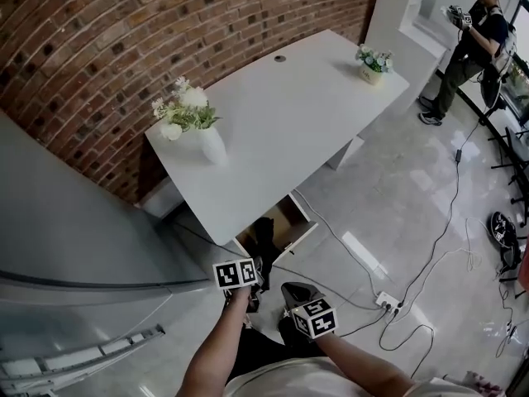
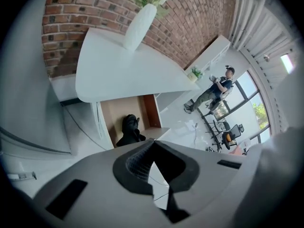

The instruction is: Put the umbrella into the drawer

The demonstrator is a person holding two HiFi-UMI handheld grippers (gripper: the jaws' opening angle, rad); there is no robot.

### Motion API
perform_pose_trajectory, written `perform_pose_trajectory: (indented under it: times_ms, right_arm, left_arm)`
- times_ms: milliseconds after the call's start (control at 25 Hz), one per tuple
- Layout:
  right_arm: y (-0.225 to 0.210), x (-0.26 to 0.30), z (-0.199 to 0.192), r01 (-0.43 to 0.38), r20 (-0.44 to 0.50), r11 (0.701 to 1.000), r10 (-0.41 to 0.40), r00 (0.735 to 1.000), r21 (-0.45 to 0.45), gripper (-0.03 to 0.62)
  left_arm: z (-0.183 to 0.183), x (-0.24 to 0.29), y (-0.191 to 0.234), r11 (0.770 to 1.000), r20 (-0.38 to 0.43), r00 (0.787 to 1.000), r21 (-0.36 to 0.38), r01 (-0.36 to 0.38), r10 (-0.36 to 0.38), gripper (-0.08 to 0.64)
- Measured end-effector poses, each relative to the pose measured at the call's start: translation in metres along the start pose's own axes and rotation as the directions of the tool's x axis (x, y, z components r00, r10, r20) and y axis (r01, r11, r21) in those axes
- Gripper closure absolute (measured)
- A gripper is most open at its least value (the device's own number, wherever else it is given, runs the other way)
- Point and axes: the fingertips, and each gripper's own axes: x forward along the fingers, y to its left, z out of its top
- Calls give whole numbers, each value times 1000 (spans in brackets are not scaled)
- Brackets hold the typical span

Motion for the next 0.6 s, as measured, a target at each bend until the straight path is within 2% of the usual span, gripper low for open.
perform_pose_trajectory:
  times_ms: [320, 600]
  right_arm:
    - [37, 4, 12, 12, 30, 1000, -12, 999, -19, 575]
    - [65, 7, 25, 22, 53, 996, -17, 998, -83, 575]
  left_arm:
    - [-6, -58, -12, 995, 85, 992, 3, 95, -95, 552]
    - [-23, -94, -7, 991, 83, 993, 112, 77, -87, 554]
